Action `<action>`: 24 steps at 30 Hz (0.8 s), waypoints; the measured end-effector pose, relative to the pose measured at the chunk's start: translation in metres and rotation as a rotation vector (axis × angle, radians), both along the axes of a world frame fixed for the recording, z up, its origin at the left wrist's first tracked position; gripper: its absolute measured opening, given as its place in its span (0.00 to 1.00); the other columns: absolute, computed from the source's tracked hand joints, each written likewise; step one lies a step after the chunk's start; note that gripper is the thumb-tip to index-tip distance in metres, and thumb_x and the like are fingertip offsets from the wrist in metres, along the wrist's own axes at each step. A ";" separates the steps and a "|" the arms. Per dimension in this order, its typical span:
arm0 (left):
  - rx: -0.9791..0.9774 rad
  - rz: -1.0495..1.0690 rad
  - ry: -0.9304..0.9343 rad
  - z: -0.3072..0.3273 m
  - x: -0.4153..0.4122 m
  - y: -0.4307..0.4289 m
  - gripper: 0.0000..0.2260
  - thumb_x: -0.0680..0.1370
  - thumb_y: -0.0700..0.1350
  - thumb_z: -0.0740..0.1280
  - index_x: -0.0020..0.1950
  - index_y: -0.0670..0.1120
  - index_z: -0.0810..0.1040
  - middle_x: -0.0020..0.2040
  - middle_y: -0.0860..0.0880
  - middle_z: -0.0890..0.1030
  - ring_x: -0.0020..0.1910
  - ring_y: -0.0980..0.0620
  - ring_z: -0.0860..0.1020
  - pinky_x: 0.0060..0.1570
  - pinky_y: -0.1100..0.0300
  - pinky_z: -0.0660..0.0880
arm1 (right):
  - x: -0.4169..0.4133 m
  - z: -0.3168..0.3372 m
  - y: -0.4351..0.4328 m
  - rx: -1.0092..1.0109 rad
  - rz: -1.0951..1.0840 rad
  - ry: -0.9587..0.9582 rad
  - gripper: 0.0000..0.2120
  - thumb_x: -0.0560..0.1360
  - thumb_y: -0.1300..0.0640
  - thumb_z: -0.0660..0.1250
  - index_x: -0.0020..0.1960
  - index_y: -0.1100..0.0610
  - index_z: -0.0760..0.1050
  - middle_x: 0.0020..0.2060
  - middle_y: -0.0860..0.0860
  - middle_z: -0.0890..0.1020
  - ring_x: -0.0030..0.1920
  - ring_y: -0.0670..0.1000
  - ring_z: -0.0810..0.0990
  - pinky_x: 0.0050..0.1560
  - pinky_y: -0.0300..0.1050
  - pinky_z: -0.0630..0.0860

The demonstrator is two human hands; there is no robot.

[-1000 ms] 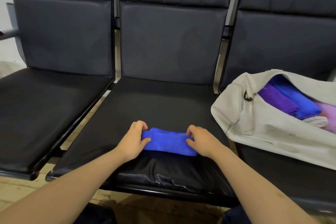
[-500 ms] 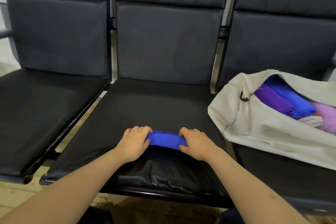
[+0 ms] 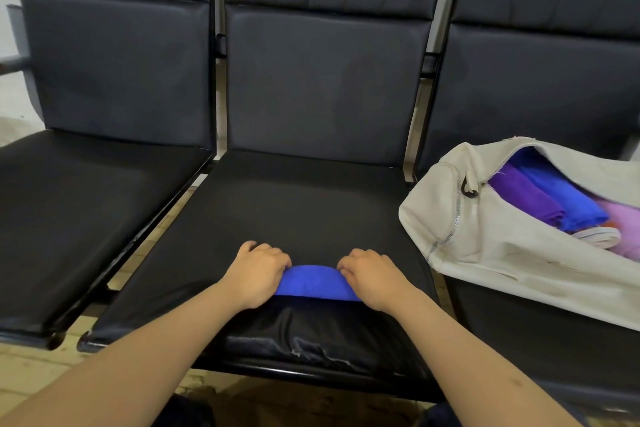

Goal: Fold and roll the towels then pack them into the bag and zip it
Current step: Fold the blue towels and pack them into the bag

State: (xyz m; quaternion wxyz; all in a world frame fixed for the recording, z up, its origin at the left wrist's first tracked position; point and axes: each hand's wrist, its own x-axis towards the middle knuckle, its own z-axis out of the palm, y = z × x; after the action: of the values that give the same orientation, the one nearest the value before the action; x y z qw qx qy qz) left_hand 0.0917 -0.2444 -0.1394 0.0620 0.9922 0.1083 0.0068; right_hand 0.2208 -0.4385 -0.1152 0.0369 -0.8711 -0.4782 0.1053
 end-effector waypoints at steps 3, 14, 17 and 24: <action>-0.061 -0.060 0.120 0.002 -0.003 0.007 0.21 0.78 0.61 0.53 0.64 0.55 0.74 0.61 0.57 0.75 0.65 0.56 0.67 0.72 0.49 0.50 | 0.002 0.003 -0.004 -0.063 0.036 0.088 0.23 0.79 0.38 0.56 0.65 0.51 0.73 0.59 0.50 0.74 0.59 0.52 0.72 0.60 0.48 0.68; -0.399 0.526 -0.382 0.019 0.003 -0.020 0.08 0.73 0.44 0.68 0.47 0.45 0.70 0.47 0.49 0.74 0.44 0.49 0.75 0.42 0.57 0.69 | -0.024 0.013 0.008 0.262 -0.231 0.042 0.14 0.72 0.45 0.64 0.38 0.53 0.65 0.36 0.47 0.72 0.36 0.51 0.72 0.30 0.41 0.63; -1.040 0.667 -0.347 0.031 0.008 -0.037 0.05 0.78 0.45 0.63 0.48 0.43 0.75 0.47 0.44 0.81 0.43 0.47 0.81 0.42 0.56 0.76 | -0.037 0.020 0.011 0.358 -0.318 -0.046 0.13 0.73 0.44 0.62 0.42 0.54 0.66 0.38 0.46 0.71 0.37 0.50 0.72 0.33 0.43 0.64; -1.724 0.742 -0.371 0.047 0.014 -0.050 0.18 0.78 0.56 0.64 0.55 0.42 0.78 0.50 0.43 0.84 0.51 0.45 0.82 0.50 0.51 0.78 | -0.064 0.011 0.021 0.420 -0.099 -0.282 0.18 0.62 0.40 0.63 0.41 0.54 0.75 0.33 0.46 0.75 0.28 0.49 0.75 0.24 0.41 0.64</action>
State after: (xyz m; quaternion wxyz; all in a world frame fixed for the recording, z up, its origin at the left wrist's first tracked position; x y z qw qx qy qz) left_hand 0.1060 -0.2939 -0.0928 0.7814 0.4907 0.3720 0.1010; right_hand 0.1573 -0.4172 -0.1045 0.1551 -0.8728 -0.4466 -0.1209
